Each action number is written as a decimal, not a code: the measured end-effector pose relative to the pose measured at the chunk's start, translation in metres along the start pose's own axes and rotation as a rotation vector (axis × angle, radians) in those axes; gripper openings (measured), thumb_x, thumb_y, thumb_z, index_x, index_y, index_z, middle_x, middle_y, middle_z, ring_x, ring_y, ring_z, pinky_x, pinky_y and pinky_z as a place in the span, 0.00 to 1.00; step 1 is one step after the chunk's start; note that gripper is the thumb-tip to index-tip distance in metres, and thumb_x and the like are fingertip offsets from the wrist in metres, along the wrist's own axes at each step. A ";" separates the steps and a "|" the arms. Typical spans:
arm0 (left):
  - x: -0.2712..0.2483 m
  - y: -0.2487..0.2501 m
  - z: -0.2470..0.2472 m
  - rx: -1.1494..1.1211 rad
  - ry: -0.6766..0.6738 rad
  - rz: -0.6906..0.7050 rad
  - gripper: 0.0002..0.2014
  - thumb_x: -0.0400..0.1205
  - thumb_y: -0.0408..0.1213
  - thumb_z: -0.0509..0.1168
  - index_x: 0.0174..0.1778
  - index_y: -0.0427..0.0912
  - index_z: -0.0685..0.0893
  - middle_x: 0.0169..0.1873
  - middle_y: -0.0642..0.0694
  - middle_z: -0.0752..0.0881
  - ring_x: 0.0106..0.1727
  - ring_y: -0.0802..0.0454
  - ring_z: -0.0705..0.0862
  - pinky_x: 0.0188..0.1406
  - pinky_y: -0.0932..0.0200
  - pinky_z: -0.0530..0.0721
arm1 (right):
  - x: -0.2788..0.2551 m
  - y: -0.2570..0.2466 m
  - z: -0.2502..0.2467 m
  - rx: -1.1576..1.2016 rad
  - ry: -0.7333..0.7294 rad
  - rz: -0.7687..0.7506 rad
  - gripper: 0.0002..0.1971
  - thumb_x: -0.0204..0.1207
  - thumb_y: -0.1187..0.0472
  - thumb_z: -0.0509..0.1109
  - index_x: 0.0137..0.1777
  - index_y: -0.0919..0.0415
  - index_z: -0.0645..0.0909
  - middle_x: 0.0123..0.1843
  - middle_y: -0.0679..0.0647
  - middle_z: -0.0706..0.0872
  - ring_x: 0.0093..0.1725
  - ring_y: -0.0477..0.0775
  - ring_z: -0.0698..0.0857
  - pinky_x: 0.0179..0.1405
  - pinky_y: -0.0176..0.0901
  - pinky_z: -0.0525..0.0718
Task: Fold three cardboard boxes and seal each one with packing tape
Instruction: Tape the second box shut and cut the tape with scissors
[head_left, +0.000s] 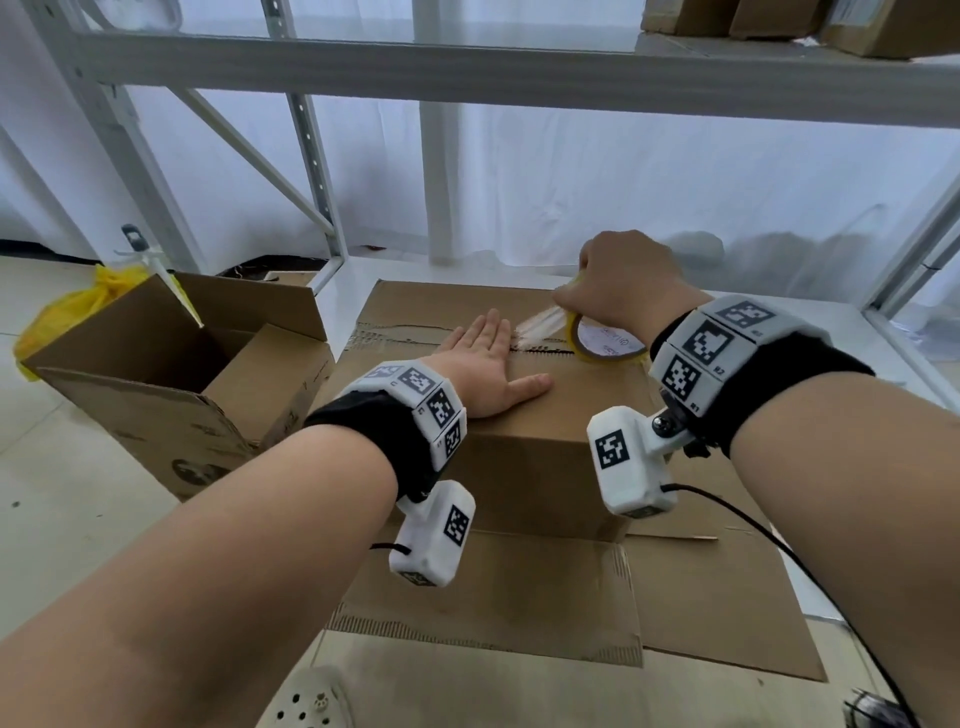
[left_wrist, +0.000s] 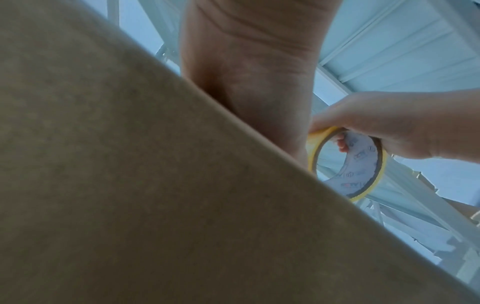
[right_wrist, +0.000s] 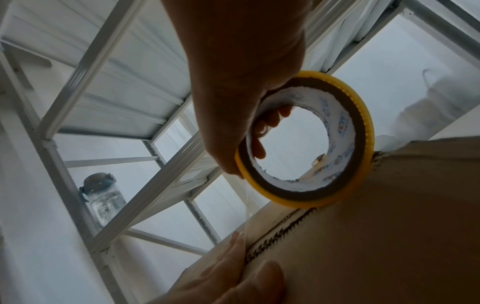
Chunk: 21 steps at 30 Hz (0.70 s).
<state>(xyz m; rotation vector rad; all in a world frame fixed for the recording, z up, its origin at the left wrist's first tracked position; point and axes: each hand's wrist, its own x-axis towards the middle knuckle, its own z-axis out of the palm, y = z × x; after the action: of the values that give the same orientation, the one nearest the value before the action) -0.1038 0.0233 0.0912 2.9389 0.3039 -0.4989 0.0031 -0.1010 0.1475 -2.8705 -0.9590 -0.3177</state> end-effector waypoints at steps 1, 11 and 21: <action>0.000 0.000 0.000 -0.004 0.006 0.003 0.45 0.81 0.69 0.42 0.83 0.42 0.34 0.83 0.45 0.33 0.84 0.52 0.35 0.82 0.52 0.37 | 0.001 0.001 -0.003 -0.030 -0.006 -0.016 0.14 0.72 0.49 0.68 0.45 0.61 0.82 0.37 0.54 0.82 0.42 0.59 0.80 0.40 0.45 0.72; -0.004 -0.020 0.000 -0.026 0.021 -0.026 0.48 0.78 0.72 0.44 0.83 0.43 0.34 0.83 0.46 0.33 0.83 0.52 0.35 0.81 0.53 0.37 | 0.004 0.011 0.003 -0.067 -0.045 -0.013 0.14 0.70 0.47 0.70 0.44 0.59 0.82 0.35 0.52 0.81 0.41 0.58 0.81 0.39 0.44 0.71; -0.009 -0.031 -0.003 -0.024 0.031 -0.147 0.52 0.76 0.75 0.43 0.83 0.40 0.35 0.82 0.43 0.33 0.84 0.47 0.36 0.82 0.49 0.39 | -0.001 0.015 0.005 -0.055 0.017 -0.013 0.15 0.71 0.47 0.68 0.48 0.58 0.82 0.41 0.53 0.84 0.44 0.58 0.81 0.43 0.45 0.72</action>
<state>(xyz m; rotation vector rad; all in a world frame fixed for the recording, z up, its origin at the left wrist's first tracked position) -0.1182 0.0519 0.0940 2.9171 0.5284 -0.4649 0.0116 -0.1127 0.1424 -2.9071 -0.9812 -0.3751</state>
